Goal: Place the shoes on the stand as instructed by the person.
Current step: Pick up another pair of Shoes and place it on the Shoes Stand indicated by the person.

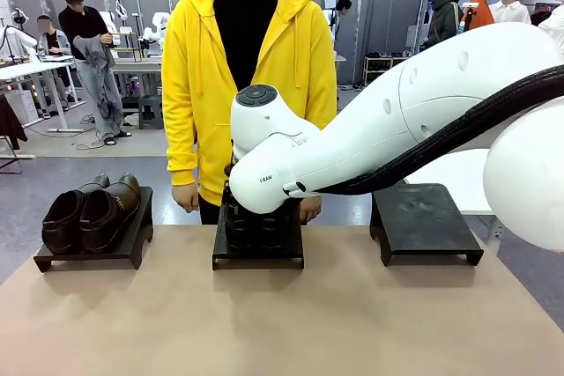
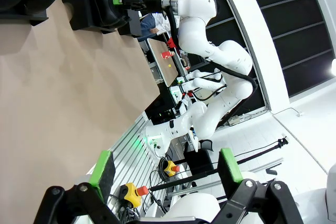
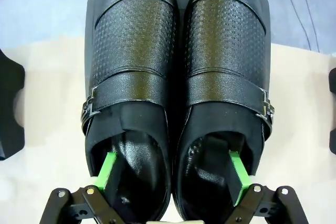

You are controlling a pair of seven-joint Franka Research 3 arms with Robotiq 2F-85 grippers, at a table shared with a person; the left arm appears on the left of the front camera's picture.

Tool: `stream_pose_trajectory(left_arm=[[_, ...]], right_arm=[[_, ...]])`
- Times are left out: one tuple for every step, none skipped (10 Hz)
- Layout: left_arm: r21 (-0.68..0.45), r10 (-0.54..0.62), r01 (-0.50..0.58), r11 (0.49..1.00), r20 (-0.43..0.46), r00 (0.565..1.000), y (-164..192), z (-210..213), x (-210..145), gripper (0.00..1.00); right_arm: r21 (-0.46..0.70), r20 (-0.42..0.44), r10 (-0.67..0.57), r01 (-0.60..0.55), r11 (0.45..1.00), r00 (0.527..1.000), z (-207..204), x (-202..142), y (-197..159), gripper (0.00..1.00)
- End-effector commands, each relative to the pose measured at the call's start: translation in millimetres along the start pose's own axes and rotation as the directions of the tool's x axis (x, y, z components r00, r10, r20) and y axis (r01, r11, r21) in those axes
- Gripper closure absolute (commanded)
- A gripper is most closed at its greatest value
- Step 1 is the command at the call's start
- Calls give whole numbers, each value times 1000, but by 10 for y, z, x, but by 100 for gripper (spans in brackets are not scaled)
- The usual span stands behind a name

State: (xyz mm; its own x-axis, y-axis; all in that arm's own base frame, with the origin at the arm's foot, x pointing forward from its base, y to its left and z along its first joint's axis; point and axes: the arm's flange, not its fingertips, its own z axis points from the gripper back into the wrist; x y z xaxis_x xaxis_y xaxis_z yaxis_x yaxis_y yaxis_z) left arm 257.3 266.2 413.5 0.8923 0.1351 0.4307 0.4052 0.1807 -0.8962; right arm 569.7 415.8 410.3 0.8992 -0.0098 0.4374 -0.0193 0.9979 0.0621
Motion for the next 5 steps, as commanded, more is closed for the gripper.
stream_pose_trajectory(left_arm=[[-6,-21,21,1000,3,1000,-25,-13,-27,0],[-6,-21,21,1000,3,1000,-25,-13,-27,0],[-6,-21,21,1000,3,1000,-25,-13,-27,0],[-6,-21,21,1000,3,1000,-25,-13,-27,0],[-6,-21,21,1000,3,1000,-25,-13,-27,0]], right_arm=[[1,1,-2,2,1000,1000,3,0,3,0],[1,1,-2,2,1000,1000,3,0,3,0],[1,1,-2,2,1000,1000,3,0,3,0],[1,1,-2,2,1000,1000,3,0,3,0],[1,1,-2,2,1000,1000,3,0,3,0]])
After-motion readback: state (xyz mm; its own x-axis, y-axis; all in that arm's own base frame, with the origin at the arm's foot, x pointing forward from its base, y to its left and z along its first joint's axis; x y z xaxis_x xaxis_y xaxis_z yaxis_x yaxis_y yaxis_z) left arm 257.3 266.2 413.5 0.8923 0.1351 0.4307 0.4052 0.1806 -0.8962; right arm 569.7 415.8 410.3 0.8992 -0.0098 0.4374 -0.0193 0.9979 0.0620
